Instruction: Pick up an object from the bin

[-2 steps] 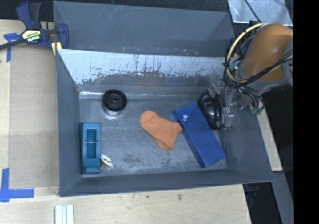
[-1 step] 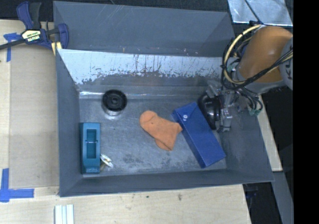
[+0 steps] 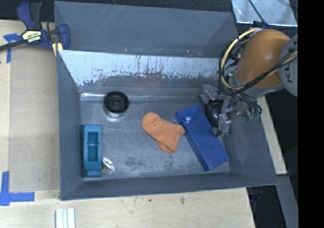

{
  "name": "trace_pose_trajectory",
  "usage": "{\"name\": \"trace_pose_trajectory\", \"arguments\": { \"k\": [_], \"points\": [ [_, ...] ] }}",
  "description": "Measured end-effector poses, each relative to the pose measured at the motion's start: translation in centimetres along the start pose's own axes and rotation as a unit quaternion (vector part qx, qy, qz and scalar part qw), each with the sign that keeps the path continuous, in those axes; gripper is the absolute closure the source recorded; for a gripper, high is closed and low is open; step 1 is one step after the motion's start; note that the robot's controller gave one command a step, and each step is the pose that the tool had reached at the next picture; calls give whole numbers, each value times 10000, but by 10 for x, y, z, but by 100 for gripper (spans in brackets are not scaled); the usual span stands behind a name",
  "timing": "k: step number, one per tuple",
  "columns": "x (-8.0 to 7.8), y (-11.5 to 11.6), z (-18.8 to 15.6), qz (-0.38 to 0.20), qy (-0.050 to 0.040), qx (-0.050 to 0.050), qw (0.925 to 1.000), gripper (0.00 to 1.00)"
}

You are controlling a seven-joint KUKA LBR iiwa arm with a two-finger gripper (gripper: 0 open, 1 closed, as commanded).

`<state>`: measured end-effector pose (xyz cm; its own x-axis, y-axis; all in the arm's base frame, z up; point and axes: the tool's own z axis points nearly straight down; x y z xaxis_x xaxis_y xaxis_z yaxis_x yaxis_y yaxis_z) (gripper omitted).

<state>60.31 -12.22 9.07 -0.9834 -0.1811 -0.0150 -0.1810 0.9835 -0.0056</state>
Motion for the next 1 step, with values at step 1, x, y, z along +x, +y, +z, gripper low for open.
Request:
{"name": "trace_pose_trajectory", "arguments": {
  "k": [1],
  "points": [
    [-7, 13, 9, -1388, 33, -16, 9903, 0]
  ]
}}
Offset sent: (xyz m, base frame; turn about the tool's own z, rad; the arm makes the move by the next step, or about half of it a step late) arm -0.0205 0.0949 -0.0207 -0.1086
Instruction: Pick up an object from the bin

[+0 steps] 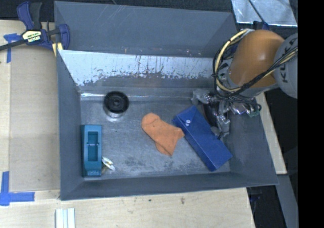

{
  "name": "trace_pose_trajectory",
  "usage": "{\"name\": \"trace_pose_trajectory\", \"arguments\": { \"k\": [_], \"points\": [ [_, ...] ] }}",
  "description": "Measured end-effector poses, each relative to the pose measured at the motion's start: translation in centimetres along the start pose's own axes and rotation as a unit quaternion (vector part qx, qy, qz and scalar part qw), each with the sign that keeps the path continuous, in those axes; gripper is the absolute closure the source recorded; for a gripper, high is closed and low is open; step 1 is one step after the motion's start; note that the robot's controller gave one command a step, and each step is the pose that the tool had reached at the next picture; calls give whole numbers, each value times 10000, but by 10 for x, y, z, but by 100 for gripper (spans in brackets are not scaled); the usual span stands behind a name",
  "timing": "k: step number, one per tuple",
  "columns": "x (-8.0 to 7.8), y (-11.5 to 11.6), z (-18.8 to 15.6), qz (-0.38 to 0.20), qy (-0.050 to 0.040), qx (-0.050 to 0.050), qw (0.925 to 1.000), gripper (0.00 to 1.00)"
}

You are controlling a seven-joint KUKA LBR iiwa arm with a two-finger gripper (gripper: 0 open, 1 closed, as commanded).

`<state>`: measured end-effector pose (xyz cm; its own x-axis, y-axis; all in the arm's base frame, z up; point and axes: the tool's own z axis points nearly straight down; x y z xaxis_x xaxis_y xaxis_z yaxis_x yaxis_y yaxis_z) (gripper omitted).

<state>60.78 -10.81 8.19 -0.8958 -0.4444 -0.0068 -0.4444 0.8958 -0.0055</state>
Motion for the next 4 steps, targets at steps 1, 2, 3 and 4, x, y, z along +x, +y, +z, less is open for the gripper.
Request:
{"name": "trace_pose_trajectory", "arguments": {
  "k": [1, 2, 3, 4],
  "points": [
    [-10, 52, 5, 703, 7, 9, 9975, 0],
    [-34, 66, 7, -130, -59, 8, 9999, 100],
    [-34, 66, 7, -130, -59, 8, 9999, 100],
    [-51, 88, 7, -327, -18, 19, 9995, 100]
  ]
}}
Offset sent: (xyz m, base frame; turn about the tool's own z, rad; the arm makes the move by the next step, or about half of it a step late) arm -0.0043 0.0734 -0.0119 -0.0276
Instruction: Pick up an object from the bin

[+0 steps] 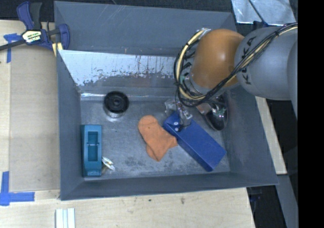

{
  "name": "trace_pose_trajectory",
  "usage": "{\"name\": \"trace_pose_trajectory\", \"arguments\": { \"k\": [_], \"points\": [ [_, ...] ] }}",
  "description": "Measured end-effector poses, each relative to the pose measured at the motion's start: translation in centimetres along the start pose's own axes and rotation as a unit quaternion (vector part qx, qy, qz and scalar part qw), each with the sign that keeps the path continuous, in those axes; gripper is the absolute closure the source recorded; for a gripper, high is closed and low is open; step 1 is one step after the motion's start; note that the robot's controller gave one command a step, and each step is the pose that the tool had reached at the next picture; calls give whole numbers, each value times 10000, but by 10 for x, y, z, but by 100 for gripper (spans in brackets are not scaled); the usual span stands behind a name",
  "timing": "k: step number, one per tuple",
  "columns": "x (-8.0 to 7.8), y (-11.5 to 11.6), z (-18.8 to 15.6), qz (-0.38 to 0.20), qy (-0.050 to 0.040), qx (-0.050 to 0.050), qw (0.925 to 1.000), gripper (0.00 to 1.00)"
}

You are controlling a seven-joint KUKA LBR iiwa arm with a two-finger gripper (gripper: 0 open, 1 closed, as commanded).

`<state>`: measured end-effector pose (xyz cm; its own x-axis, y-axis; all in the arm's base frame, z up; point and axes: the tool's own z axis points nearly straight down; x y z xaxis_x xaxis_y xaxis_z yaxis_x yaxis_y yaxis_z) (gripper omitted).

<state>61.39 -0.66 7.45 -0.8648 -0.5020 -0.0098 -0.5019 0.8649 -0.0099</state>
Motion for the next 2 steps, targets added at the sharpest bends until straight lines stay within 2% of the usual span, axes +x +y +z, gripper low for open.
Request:
{"name": "trace_pose_trajectory", "arguments": {
  "k": [1, 2],
  "points": [
    [-5, 18, -1, -478, -3, -8, 9989, 100],
    [-8, 27, -1, -513, 7, -15, 9987, 100]
  ]
}}
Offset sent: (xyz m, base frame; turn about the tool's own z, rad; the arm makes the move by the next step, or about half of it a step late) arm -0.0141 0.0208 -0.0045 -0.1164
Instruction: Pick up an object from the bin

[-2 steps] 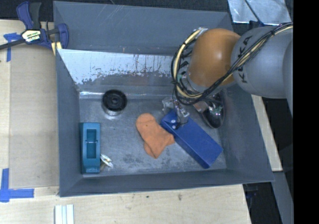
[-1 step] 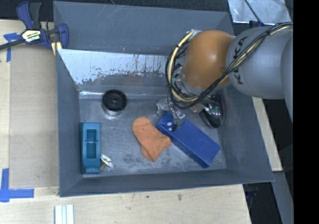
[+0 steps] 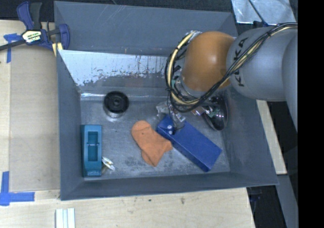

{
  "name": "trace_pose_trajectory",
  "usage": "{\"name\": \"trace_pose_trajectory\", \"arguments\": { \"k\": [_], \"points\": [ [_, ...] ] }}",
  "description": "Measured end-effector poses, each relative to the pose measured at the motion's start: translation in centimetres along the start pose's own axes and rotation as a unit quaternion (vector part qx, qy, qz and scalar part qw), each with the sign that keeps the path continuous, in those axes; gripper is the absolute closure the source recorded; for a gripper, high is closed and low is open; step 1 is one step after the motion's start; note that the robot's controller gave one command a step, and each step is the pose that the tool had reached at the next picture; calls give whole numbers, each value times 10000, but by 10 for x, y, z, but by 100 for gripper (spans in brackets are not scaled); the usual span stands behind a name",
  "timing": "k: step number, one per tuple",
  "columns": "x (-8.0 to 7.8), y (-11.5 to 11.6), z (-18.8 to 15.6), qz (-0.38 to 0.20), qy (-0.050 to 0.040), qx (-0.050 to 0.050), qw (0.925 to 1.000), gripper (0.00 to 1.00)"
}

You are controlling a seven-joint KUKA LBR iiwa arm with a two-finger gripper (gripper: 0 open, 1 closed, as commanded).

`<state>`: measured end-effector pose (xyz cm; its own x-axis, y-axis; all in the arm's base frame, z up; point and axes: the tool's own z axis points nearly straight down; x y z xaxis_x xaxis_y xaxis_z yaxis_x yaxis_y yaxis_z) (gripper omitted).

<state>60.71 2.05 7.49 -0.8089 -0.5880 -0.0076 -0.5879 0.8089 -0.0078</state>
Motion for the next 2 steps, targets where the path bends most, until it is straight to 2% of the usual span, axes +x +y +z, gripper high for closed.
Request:
{"name": "trace_pose_trajectory", "arguments": {
  "k": [1, 2],
  "points": [
    [0, 0, -47, -42, 43, -46, 10000, 100],
    [-1, 0, -62, -47, 28, -33, 10000, 100]
  ]
}}
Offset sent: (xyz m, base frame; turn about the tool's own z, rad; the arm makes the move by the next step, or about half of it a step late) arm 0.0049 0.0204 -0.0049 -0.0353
